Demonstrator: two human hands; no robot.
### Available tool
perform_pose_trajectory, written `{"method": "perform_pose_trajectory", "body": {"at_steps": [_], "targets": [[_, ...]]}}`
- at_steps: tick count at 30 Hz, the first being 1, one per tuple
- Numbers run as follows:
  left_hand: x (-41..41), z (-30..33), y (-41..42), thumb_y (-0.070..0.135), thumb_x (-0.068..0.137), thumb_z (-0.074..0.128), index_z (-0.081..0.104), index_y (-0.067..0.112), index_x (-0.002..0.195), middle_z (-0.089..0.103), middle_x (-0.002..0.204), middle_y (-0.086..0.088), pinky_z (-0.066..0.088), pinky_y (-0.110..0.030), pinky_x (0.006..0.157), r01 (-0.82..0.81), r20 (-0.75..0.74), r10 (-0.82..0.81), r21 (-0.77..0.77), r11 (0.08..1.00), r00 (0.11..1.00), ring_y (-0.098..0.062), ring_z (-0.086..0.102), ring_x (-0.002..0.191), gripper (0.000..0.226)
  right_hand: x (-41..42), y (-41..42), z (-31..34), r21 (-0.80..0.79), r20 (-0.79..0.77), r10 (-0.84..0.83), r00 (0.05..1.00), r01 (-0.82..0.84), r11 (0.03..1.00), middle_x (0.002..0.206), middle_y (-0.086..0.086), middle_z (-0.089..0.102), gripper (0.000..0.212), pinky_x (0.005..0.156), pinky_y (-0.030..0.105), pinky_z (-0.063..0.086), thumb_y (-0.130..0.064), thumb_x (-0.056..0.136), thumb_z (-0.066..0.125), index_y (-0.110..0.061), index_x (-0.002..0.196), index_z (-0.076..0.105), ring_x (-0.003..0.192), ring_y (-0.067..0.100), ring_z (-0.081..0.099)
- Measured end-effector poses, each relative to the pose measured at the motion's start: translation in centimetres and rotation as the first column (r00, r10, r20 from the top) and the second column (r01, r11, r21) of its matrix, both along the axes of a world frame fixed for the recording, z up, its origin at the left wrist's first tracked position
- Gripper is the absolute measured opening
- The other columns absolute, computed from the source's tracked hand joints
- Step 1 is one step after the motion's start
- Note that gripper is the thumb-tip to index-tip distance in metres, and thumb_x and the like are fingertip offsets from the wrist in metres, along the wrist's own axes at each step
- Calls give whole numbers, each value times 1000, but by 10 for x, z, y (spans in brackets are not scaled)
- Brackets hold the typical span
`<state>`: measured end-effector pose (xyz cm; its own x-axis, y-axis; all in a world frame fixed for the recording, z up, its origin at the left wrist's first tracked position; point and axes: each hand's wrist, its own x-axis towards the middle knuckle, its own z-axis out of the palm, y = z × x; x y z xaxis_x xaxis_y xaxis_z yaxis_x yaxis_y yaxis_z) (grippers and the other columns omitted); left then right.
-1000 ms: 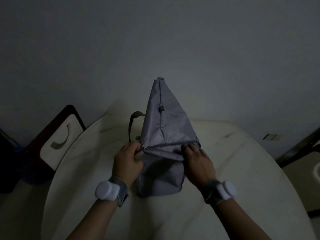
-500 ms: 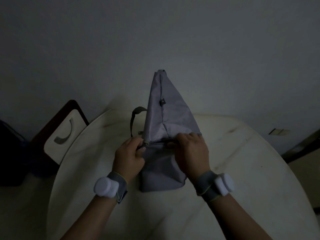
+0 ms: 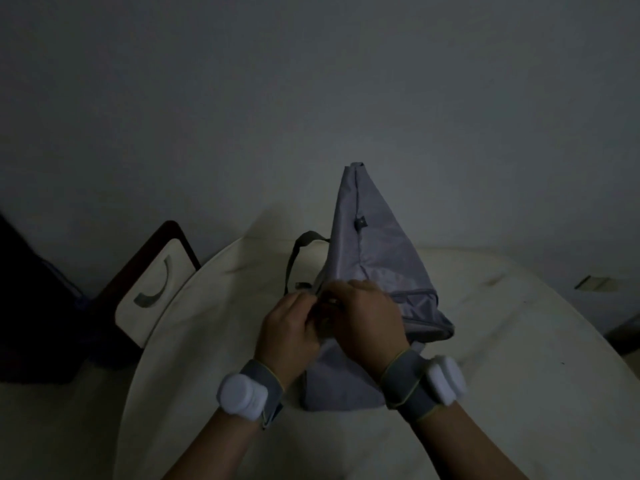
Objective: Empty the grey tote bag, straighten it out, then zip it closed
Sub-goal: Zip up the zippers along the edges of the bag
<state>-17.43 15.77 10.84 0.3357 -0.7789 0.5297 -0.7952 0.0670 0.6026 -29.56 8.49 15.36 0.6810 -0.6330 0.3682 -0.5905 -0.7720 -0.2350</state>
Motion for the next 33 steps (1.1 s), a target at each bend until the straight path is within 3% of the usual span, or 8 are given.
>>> {"method": "perform_pose_trajectory", "body": {"at_steps": [4, 7, 11, 16, 22, 27, 31, 33], "targets": [[1, 1, -2, 25, 73, 49, 66, 7, 80, 64, 79, -9, 40, -18, 63, 2, 43, -2, 12, 1000, 999, -22, 59, 72, 25, 6, 2, 4, 34, 57, -32, 998, 30, 999, 78, 9, 63, 39, 51, 33, 36, -48, 77, 42, -14, 91, 55, 68, 32, 58], [1, -4, -5, 22, 69, 52, 65, 9, 79, 63, 78, -7, 44, -21, 60, -1, 25, 0, 36, 999, 1000, -22, 59, 71, 22, 8, 2, 2, 4, 85, -78, 993, 78, 997, 63, 10, 60, 30, 42, 29, 22, -41, 71, 48, -12, 77, 51, 51, 33, 55], [4, -12, -7, 9, 63, 60, 63, 11, 79, 61, 77, -4, 47, -30, 55, -11, 27, 9, 77, 997, 1000, -21, 58, 69, 16, 13, 3, -3, -72, 60, -127, 990, 131, 989, 45, 5, 52, 26, 42, 24, 20, -37, 74, 42, -14, 62, 47, 33, 28, 46], [0, -7, -6, 22, 69, 48, 65, 9, 80, 62, 76, -7, 45, -27, 55, -49, 39, 48, 34, 998, 998, -20, 55, 70, 24, 14, -3, -13, -59, 97, -176, 980, 182, 982, 42, 5, 48, 23, 42, 20, 0, -27, 77, 50, -15, 58, 45, 30, 25, 42], [34, -10, -3, 16, 74, 50, 55, 10, 67, 53, 65, -7, 33, -30, 55, -192, 89, 184, 96, 977, 979, -26, 49, 63, 11, -22, -39, -30, 0, 114, -332, 936, 334, 942, 48, 11, 54, 25, 41, 21, 16, -18, 81, 67, -9, 67, 48, 38, 34, 51], [36, 16, -7, 12, 61, 48, 52, 12, 69, 52, 67, -5, 36, -30, 60, -213, 233, 176, 146, 966, 957, -28, 47, 76, 9, -28, -43, -36, 122, 218, -345, 913, 326, 938, 61, 9, 56, 22, 45, 37, 38, -23, 94, 54, -10, 77, 49, 53, 35, 51], [-1, 34, -29, 21, 72, 56, 58, 17, 88, 58, 89, -2, 40, -36, 73, -28, 379, -35, 158, 987, 925, -26, 49, 87, 17, -17, -30, -33, 85, 272, -290, 917, 278, 957, 52, 2, 49, 20, 40, 27, 20, -18, 91, 57, -10, 74, 51, 45, 28, 49], [-10, 30, -42, 22, 69, 60, 58, 21, 85, 59, 87, 1, 38, -35, 74, -54, 454, -58, 230, 972, 889, -26, 51, 87, 16, -13, -25, -32, 54, 304, -235, 923, 229, 972, 50, 3, 52, 24, 39, 23, 13, -24, 89, 50, -10, 70, 51, 39, 24, 47]]}}
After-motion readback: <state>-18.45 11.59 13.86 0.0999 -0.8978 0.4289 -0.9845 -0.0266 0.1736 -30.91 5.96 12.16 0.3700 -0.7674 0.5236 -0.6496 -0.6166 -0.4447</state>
